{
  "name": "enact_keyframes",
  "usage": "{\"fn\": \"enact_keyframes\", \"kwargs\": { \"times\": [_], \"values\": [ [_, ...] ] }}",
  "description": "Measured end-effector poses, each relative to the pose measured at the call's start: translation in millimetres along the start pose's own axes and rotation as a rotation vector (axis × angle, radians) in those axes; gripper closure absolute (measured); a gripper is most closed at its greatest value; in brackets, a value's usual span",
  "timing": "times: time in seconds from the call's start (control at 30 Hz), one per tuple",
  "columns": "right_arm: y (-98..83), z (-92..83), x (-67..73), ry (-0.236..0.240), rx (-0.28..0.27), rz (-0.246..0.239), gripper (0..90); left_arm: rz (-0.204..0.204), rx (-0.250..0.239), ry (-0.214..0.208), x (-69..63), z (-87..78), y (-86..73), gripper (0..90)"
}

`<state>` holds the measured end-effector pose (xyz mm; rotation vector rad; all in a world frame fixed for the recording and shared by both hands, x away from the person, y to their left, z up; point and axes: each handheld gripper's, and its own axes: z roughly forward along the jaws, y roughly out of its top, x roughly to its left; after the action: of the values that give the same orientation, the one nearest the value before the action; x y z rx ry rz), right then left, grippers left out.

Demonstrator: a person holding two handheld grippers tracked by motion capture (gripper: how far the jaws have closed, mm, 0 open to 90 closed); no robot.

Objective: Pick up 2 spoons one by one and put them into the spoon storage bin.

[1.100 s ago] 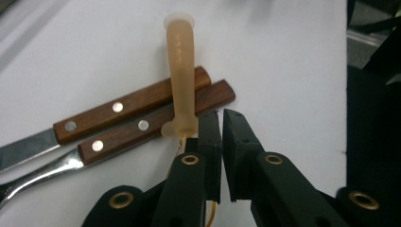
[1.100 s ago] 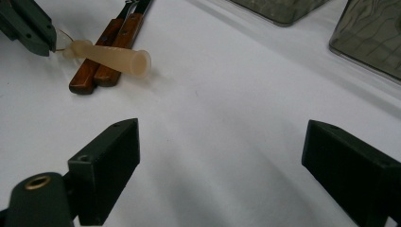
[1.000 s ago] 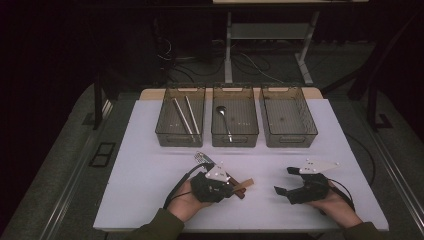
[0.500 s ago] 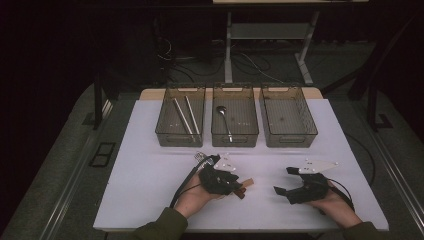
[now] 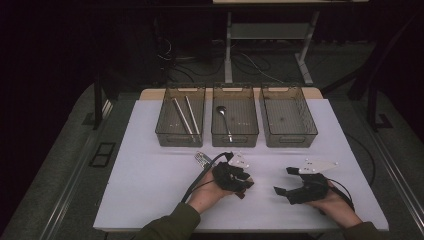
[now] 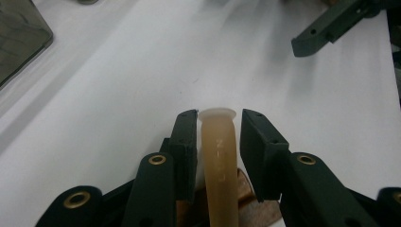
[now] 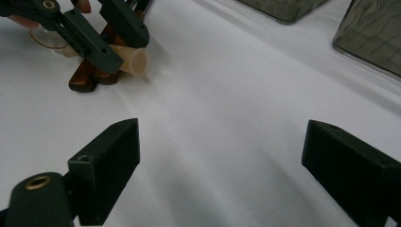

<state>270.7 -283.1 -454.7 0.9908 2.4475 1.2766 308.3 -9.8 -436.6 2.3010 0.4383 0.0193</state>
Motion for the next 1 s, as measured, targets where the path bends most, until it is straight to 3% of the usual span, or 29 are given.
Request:
{"fn": "enact_keyframes", "kwargs": {
  "times": [0.6,1.0],
  "values": [
    [0.3,-0.2,0.3,0.0,0.001,-0.002,12.0,-0.012,0.026,-0.017,1.6,4.7,0.4,71.8],
    [0.7,-0.4,1.1,0.002,0.0,-0.006,11.9,-0.026,-0.002,-0.034,2.2,-3.4,2.9,72.5]
  ]
}}
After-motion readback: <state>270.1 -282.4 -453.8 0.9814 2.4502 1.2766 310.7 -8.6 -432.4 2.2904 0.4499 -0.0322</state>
